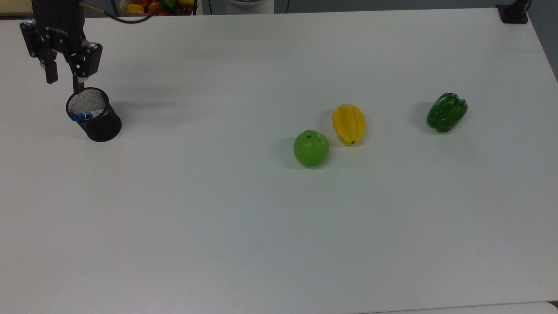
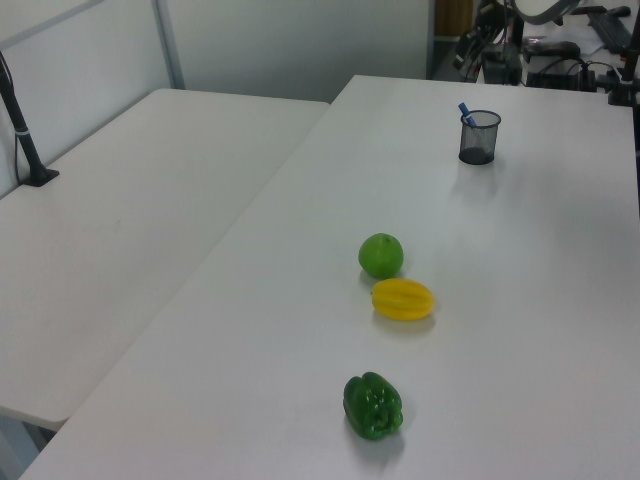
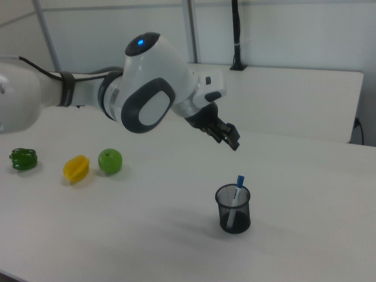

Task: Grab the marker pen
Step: 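Move the gripper over the black mesh pen cup, then lower the gripper and close it on the blue-capped marker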

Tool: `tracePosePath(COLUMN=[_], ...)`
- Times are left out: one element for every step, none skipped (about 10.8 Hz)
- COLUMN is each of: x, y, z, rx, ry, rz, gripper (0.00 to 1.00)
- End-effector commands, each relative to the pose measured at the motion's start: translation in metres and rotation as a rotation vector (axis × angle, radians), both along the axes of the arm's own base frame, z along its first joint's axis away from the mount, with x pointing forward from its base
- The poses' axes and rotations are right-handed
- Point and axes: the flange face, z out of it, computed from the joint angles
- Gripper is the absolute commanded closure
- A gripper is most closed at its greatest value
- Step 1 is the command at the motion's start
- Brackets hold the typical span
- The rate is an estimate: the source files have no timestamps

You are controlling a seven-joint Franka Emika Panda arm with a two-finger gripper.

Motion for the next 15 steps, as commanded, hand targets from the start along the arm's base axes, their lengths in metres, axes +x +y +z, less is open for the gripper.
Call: tracePosePath(x=[0.001,0.003,0.006,0.007,0.010,0.011,0.014,0.016,0.017,0.017,0.017,0.018,0.018,0.018,0.019], y=[-0.006,-0.007,-0.007,-0.008,-0.009,-0.011,-0.011,-0.011,-0.012,-0.014,-0.015,-0.016,-0.019,-0.021,-0.023], z=[-0.030,-0.039,-0.050,-0.059,-0.065,-0.071,-0.076,-0.084,-0.087,-0.090,-0.093,-0.103,-0.103,-0.102,-0.108], rx=[-0.031,-0.040,-0.045,-0.047,-0.050,-0.057,-0.069,-0.074,-0.077,-0.079,-0.090,-0.108,-0.109,-0.114,-0.120], ry=[0.030,0.049,0.070,0.085,0.095,0.096,0.081,0.085,0.091,0.097,0.108,0.130,0.128,0.118,0.118], rz=[0.033,0.049,0.058,0.059,0.060,0.059,0.060,0.061,0.062,0.061,0.067,0.077,0.073,0.070,0.070], gripper=[0.43,0.43,0.43,0.43,0.43,0.43,0.43,0.43,0.43,0.43,0.43,0.43,0.43,0.43,0.43])
